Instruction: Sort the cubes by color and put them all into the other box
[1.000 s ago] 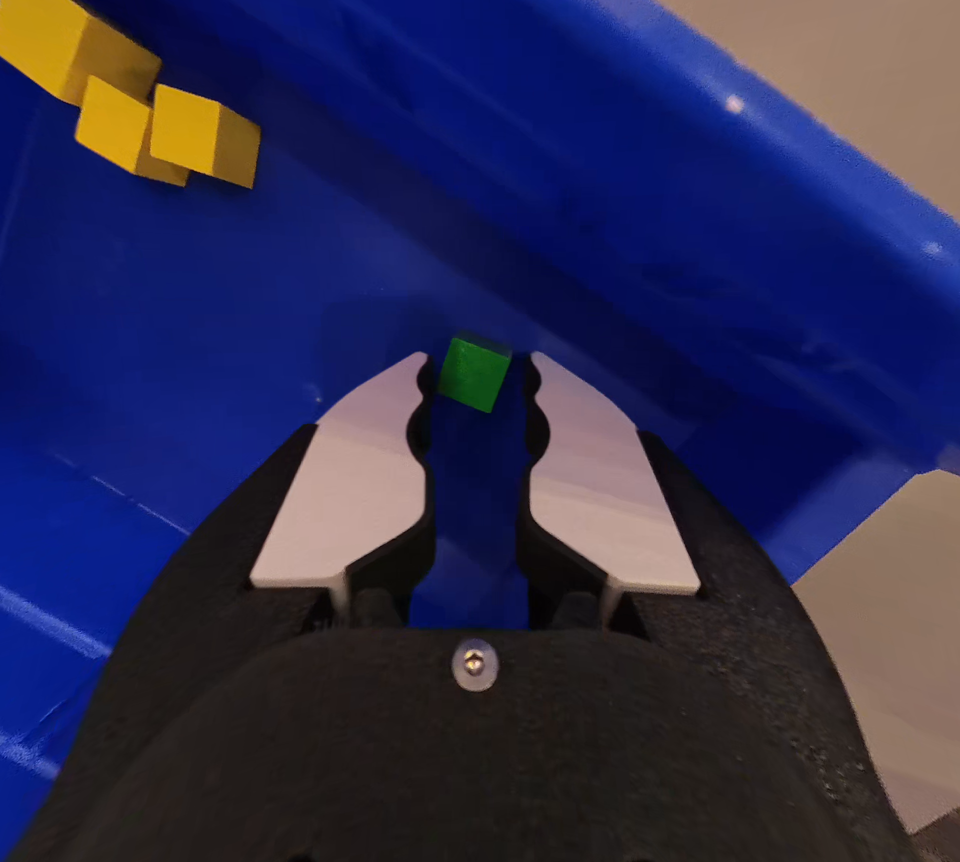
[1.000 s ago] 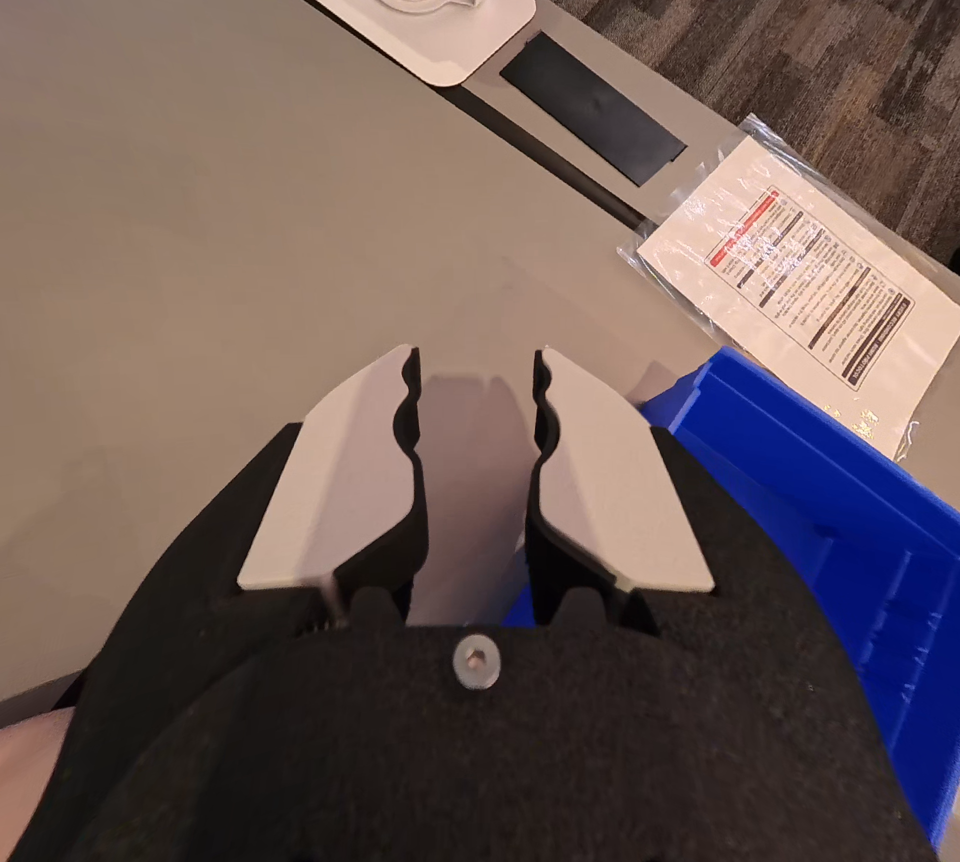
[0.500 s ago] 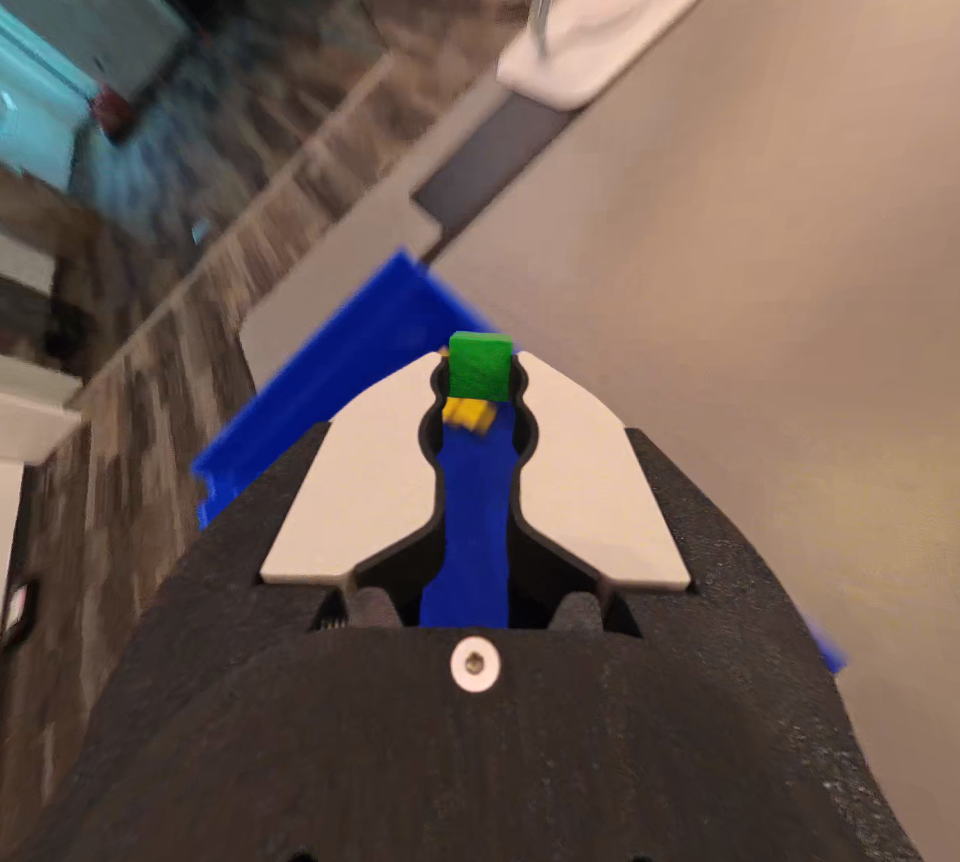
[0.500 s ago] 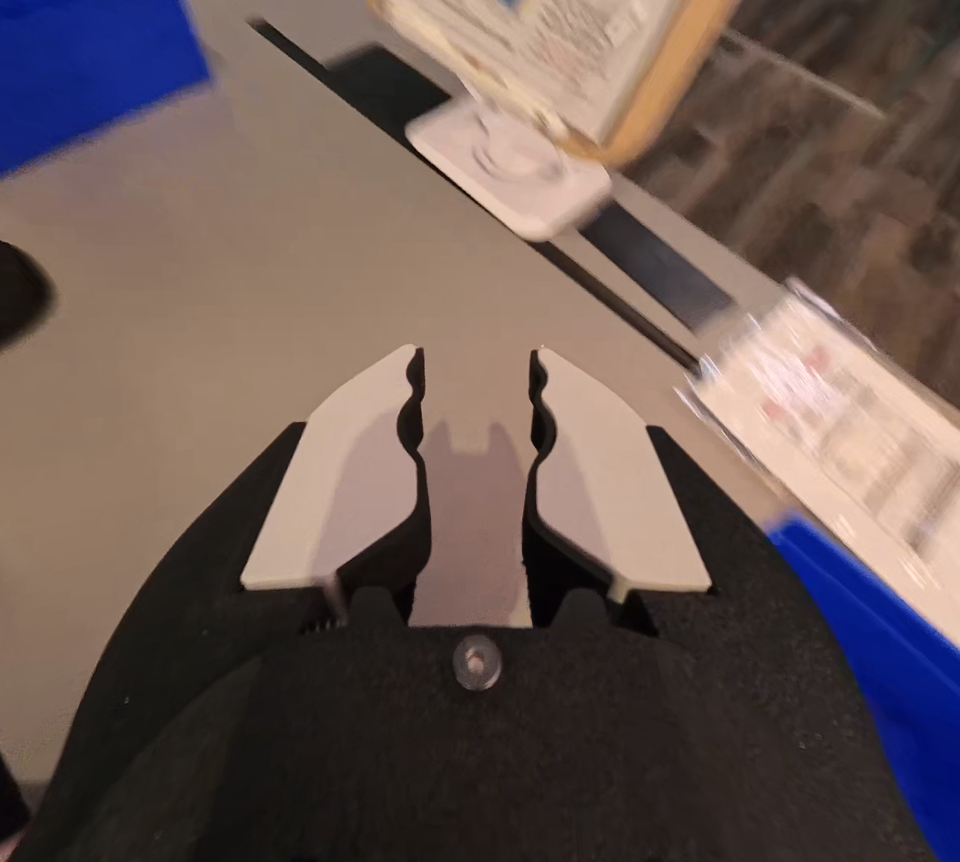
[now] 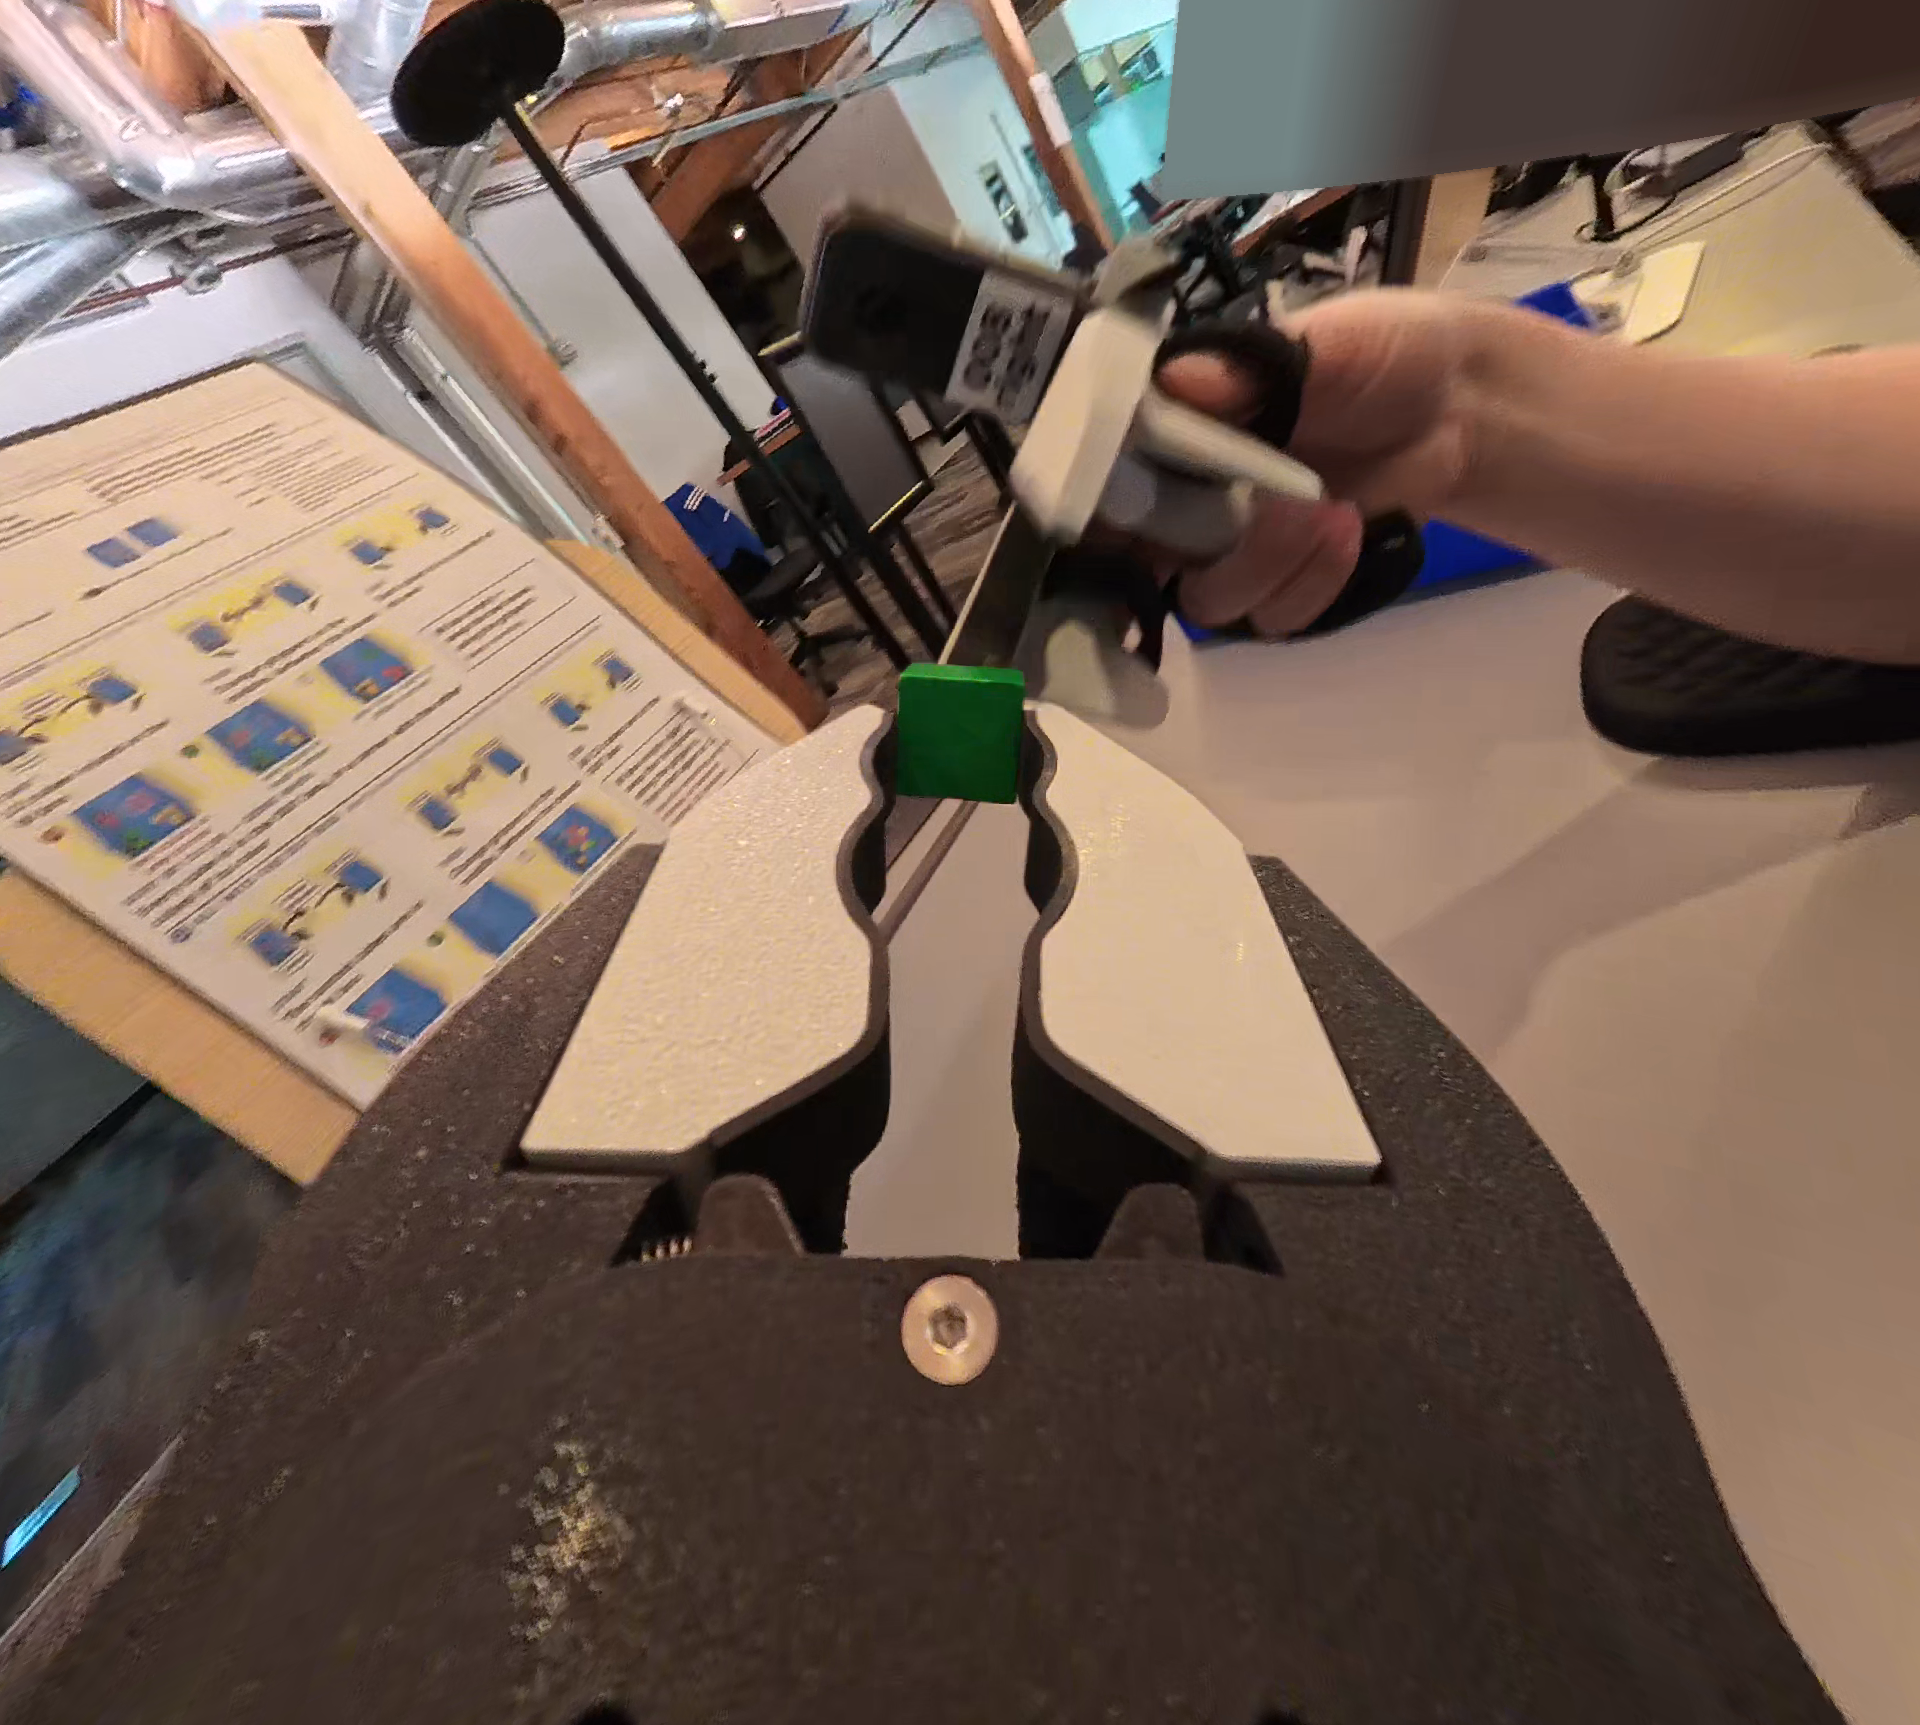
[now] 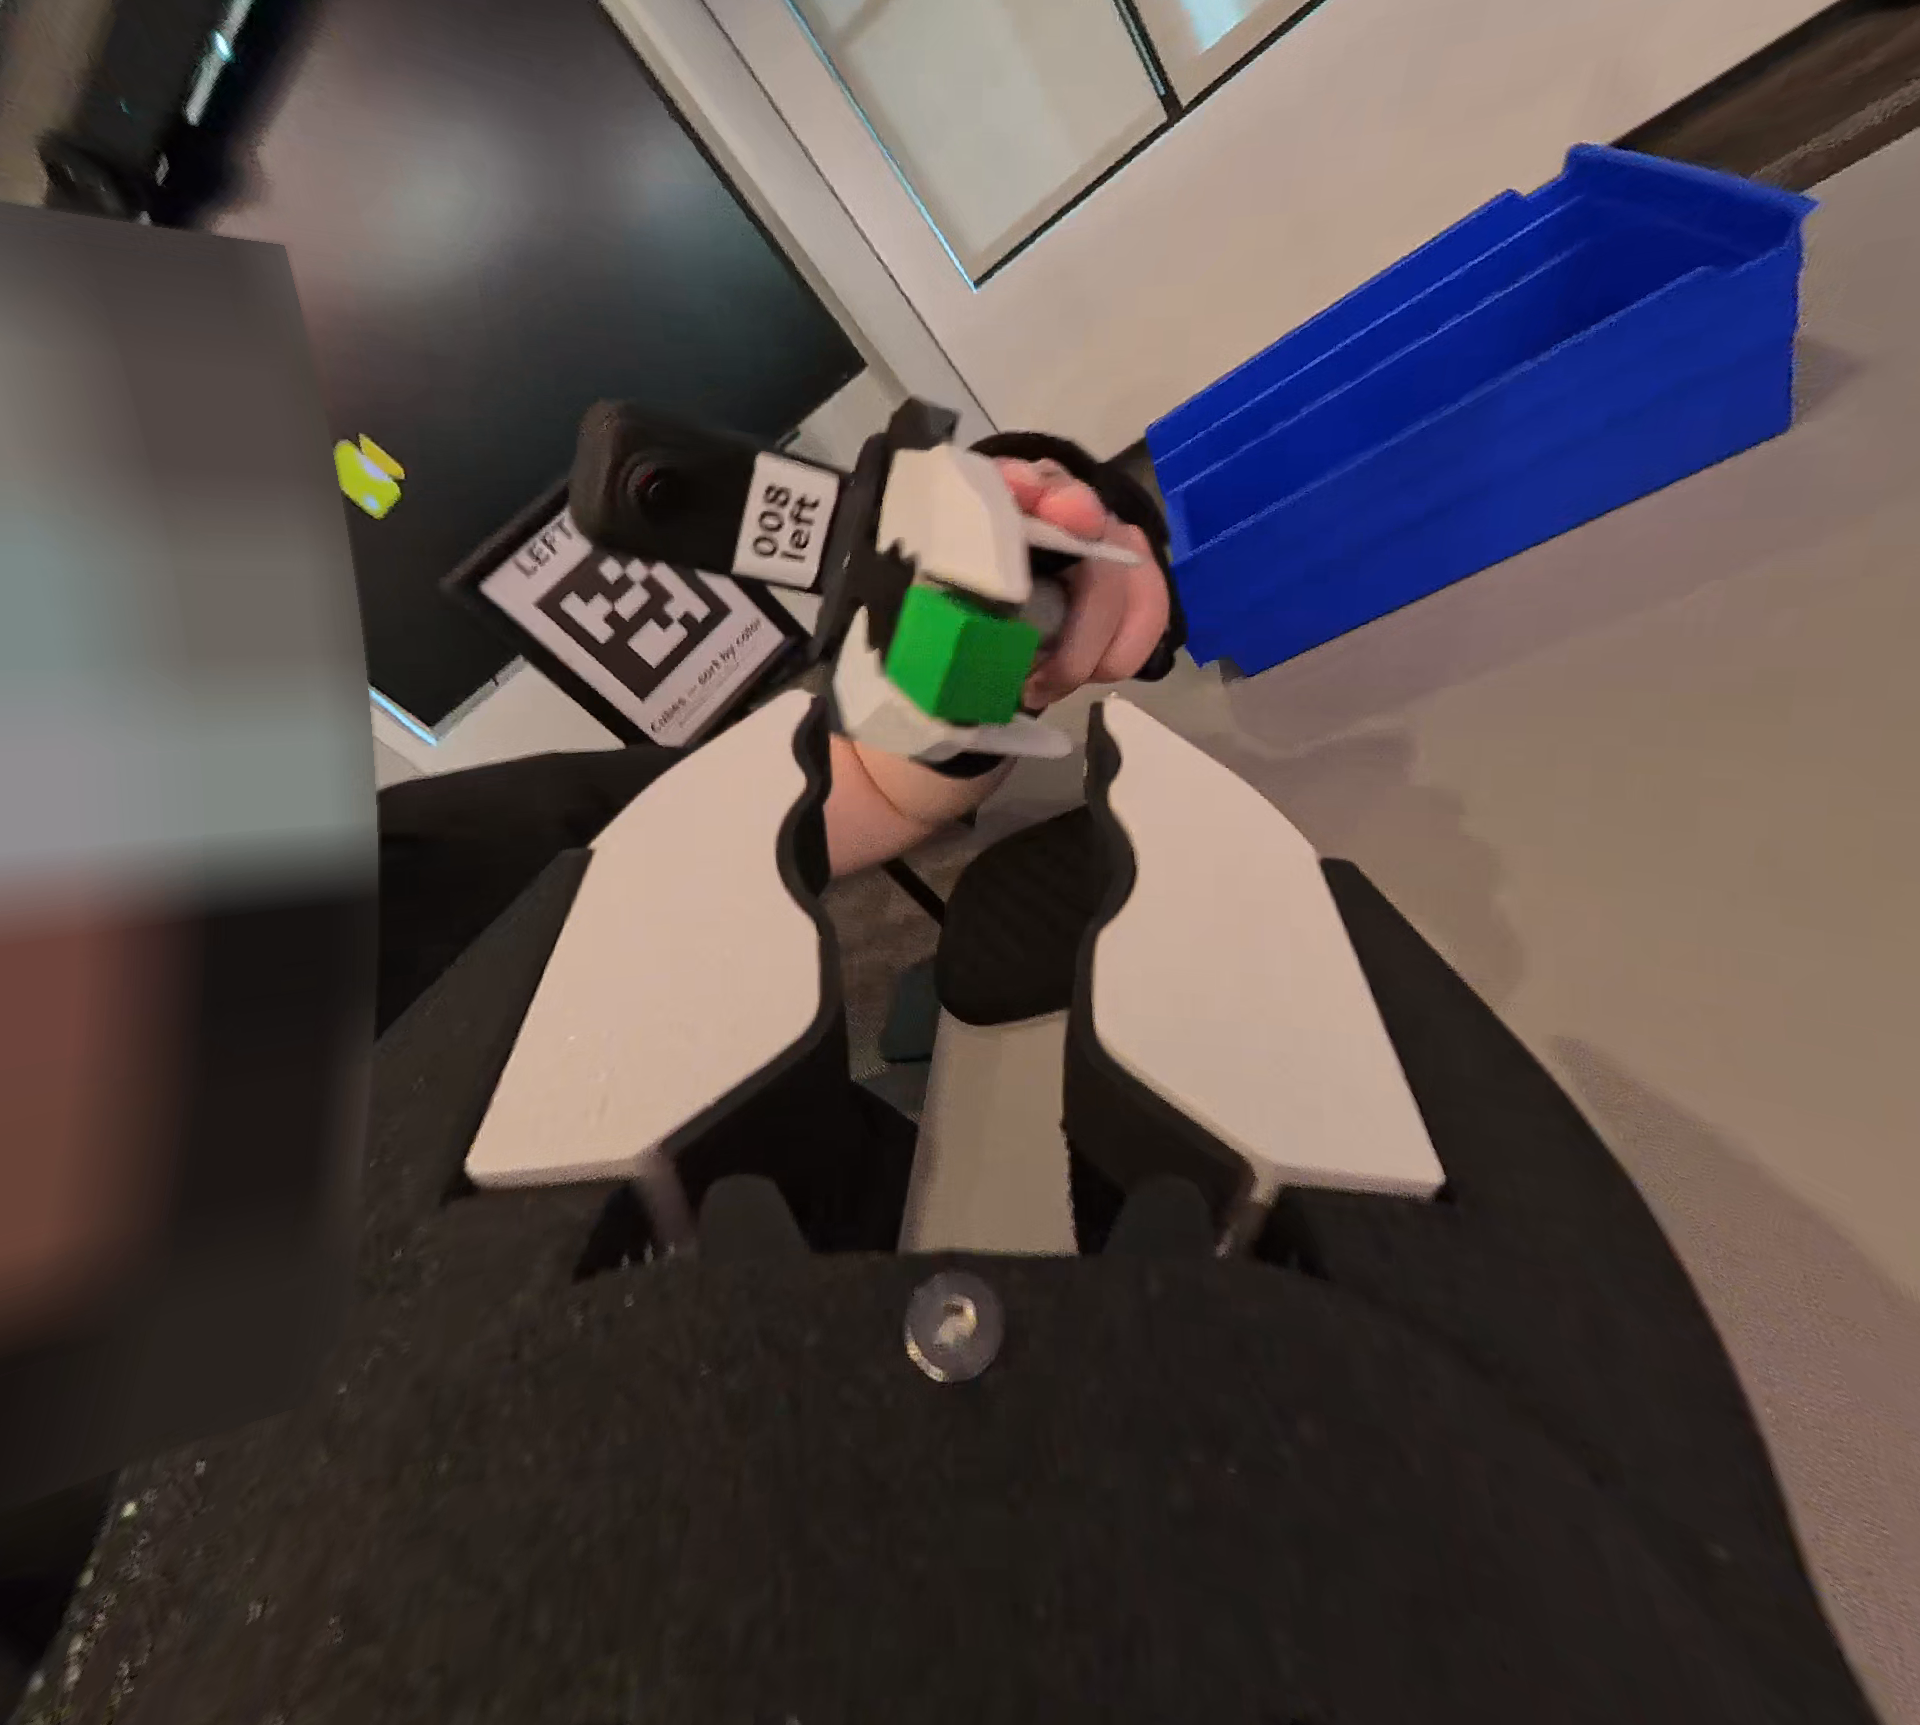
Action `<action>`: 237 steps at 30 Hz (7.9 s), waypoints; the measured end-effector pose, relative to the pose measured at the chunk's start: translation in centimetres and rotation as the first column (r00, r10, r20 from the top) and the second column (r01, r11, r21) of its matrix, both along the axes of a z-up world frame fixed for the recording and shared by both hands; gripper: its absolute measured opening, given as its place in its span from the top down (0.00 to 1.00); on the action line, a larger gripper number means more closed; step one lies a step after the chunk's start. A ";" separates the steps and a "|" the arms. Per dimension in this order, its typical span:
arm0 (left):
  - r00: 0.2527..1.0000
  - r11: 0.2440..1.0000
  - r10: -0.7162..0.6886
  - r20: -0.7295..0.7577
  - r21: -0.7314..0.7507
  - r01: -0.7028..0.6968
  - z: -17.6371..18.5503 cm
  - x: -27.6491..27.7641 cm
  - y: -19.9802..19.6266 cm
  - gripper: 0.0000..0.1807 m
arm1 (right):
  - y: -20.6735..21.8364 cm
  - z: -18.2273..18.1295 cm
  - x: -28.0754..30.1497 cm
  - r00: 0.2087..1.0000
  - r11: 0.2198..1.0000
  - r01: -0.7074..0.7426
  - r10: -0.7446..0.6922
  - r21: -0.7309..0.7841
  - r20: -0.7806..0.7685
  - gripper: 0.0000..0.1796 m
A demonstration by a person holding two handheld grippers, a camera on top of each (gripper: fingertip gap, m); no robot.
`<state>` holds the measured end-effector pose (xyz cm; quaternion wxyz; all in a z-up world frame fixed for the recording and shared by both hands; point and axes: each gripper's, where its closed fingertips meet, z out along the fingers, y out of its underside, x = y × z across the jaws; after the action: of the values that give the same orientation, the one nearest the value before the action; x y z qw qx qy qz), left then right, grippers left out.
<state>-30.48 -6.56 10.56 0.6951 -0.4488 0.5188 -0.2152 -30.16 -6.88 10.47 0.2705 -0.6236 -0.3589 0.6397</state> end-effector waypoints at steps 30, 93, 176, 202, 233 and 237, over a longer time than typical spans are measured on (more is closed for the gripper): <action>0.973 0.961 0.220 0.072 -0.186 -0.204 -2.9 -6.8 0.6 1.00 | 2.4 -5.8 35.8 0.411 0.677 0.608 -0.715 0.414 0.565 0.88; 0.614 0.192 0.450 -0.648 -0.601 -0.775 -21.2 -32.8 23.6 0.74 | 6.2 4.5 22.9 0.588 0.569 0.681 -0.800 0.460 0.120 0.76; 0.945 0.782 0.162 0.284 -0.621 0.052 6.8 -2.2 6.9 0.80 | 4.0 -2.9 43.5 -0.064 0.286 0.558 -0.921 0.779 0.384 0.85; 0.487 0.406 0.869 -0.088 -0.436 -0.803 2.8 -25.5 10.9 0.85 | 5.7 -9.7 48.0 -0.120 0.349 0.720 -0.789 0.600 0.603 0.72; 0.512 0.014 0.443 -0.736 -0.566 -0.824 -20.9 -33.5 24.8 0.87 | 11.1 -9.2 24.9 0.307 0.717 0.309 -0.697 0.626 0.647 0.73; 0.452 -0.116 0.397 -0.799 -0.532 -0.839 -21.7 -33.9 24.4 0.78 | 11.1 -10.1 25.7 0.273 0.728 0.300 -0.684 0.616 0.676 0.72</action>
<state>-64.38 17.81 -11.16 0.1907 -0.9737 0.1247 -0.0060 -4.51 4.20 0.41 0.3455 -0.8747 -0.3391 0.0231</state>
